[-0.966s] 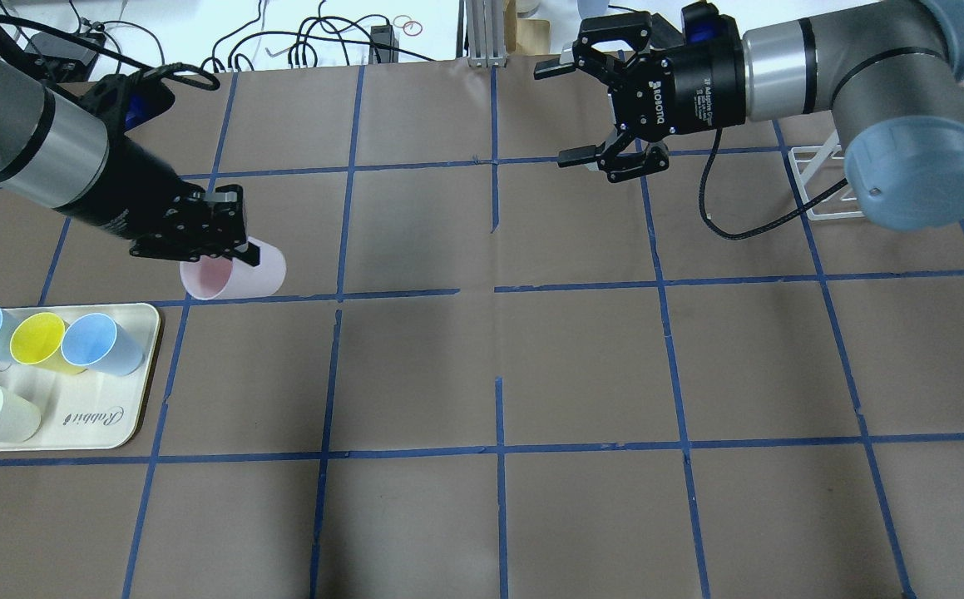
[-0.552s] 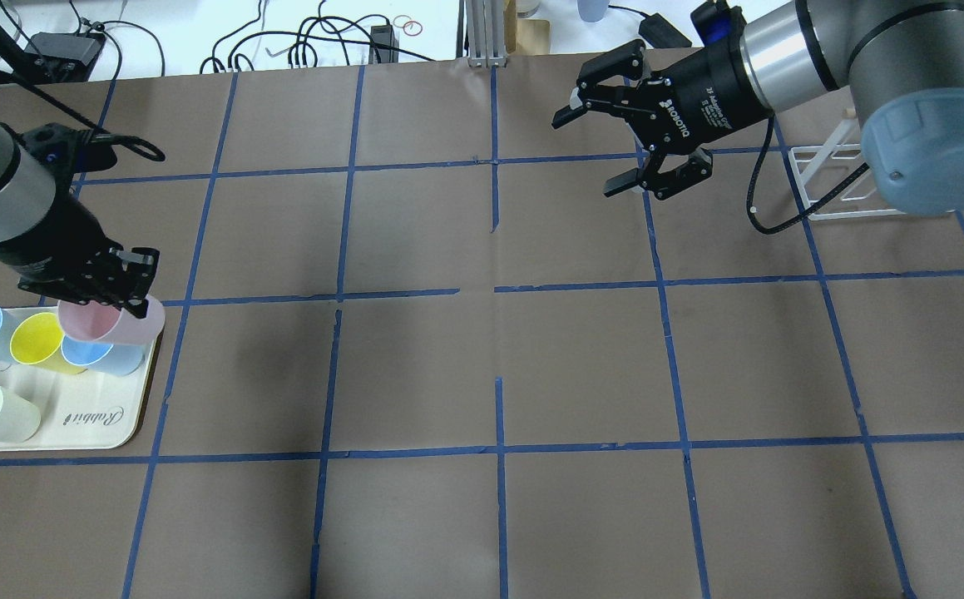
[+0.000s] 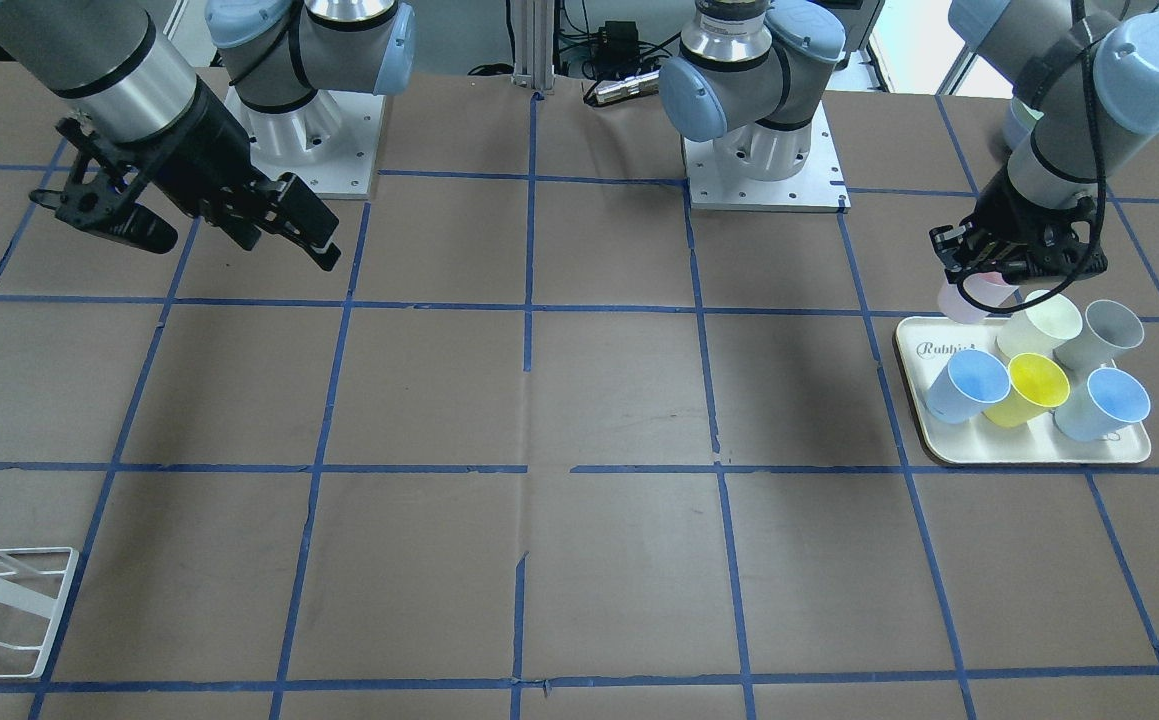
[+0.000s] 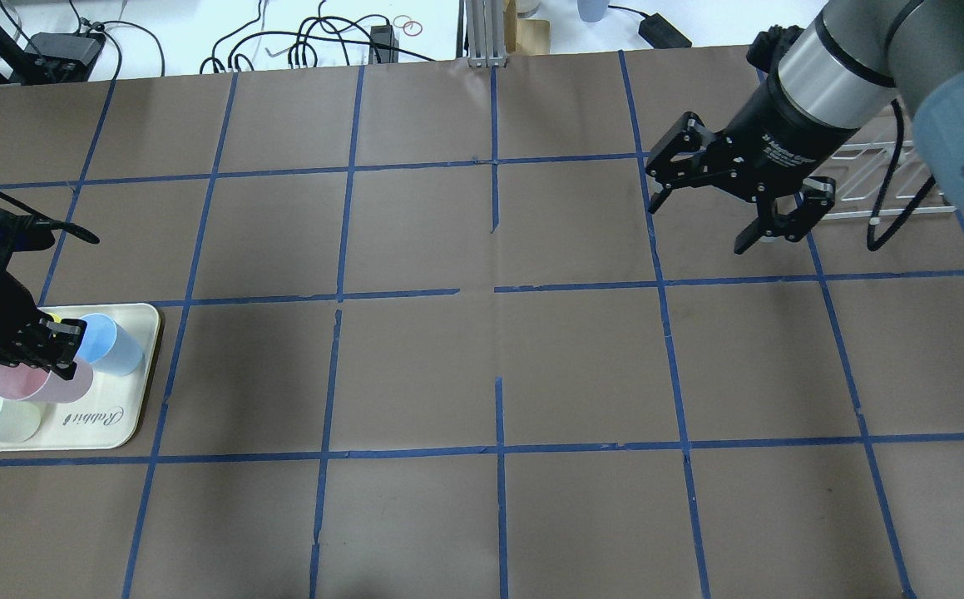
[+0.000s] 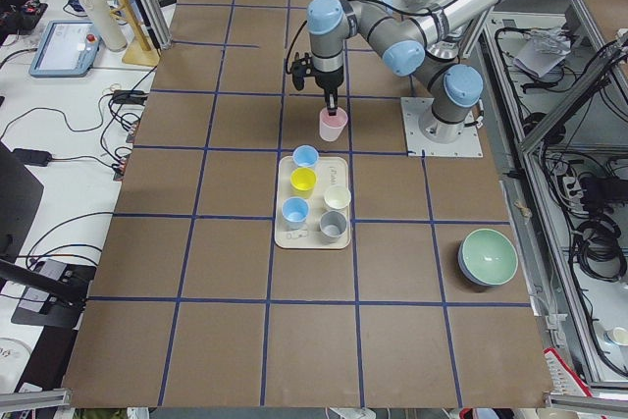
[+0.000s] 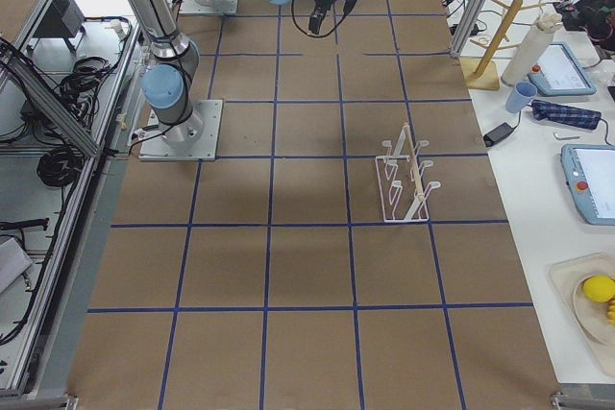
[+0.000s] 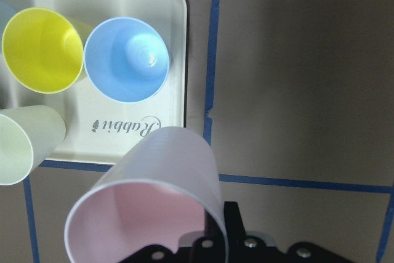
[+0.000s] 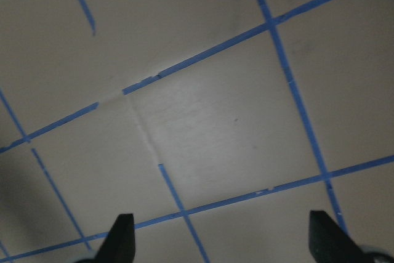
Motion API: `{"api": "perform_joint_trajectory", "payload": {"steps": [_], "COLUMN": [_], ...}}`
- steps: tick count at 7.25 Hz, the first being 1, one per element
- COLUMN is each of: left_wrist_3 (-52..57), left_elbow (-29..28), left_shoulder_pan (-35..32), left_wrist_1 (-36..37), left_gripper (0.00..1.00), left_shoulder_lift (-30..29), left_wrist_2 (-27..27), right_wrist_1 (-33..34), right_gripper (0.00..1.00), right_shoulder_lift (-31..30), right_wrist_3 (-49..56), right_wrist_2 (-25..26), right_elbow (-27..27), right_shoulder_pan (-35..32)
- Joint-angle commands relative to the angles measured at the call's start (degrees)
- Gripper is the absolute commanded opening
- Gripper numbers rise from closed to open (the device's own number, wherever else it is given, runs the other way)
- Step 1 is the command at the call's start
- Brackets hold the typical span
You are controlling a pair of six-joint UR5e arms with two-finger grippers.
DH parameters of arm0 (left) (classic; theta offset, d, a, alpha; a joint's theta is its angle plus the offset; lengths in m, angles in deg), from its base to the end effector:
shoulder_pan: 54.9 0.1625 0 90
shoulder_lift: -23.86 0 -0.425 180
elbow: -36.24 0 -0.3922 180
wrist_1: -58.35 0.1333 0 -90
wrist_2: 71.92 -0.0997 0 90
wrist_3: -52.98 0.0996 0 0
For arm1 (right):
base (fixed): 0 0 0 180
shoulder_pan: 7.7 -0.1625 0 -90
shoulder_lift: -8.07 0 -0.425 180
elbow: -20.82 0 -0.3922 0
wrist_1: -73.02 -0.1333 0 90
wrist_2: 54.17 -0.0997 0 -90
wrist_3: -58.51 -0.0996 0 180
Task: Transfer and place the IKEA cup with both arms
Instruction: 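Lower the pink cup into the white tray with the left gripper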
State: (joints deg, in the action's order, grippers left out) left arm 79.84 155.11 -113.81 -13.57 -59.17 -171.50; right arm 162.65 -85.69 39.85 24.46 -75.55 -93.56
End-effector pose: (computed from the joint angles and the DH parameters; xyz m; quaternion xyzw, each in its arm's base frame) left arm 0.1093 -0.4073 0.3334 -0.0340 0.9954 0.0695 0.0569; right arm 0.1194 -0.4683 0.4660 0.1991 0.9746 0.0382 0.0950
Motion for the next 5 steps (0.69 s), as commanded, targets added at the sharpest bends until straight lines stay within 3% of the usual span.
{"api": "perform_joint_trajectory", "payload": {"steps": [1,2,5], "left_wrist_3": [0.1,0.3,0.6], "left_elbow": [2.5,2.8,3.3], "left_shoulder_pan": [0.7,0.6,0.6], "left_wrist_1": [4.8,4.7,4.9], "left_gripper": [0.0,0.0,0.0], "left_shoulder_lift": [-3.1,-4.2,-6.5], "left_wrist_2": [-2.4,-2.3,-2.9], "right_wrist_1": [-3.8,-4.1,-3.3], "right_gripper": [1.0,1.0,1.0], "right_shoulder_lift": [-2.5,-2.2,-1.3], "right_wrist_3": [0.0,0.9,5.4], "right_wrist_2": [7.9,10.9,11.1], "right_elbow": [1.7,1.2,0.9], "right_shoulder_pan": [-1.1,-2.9,-4.2]}}
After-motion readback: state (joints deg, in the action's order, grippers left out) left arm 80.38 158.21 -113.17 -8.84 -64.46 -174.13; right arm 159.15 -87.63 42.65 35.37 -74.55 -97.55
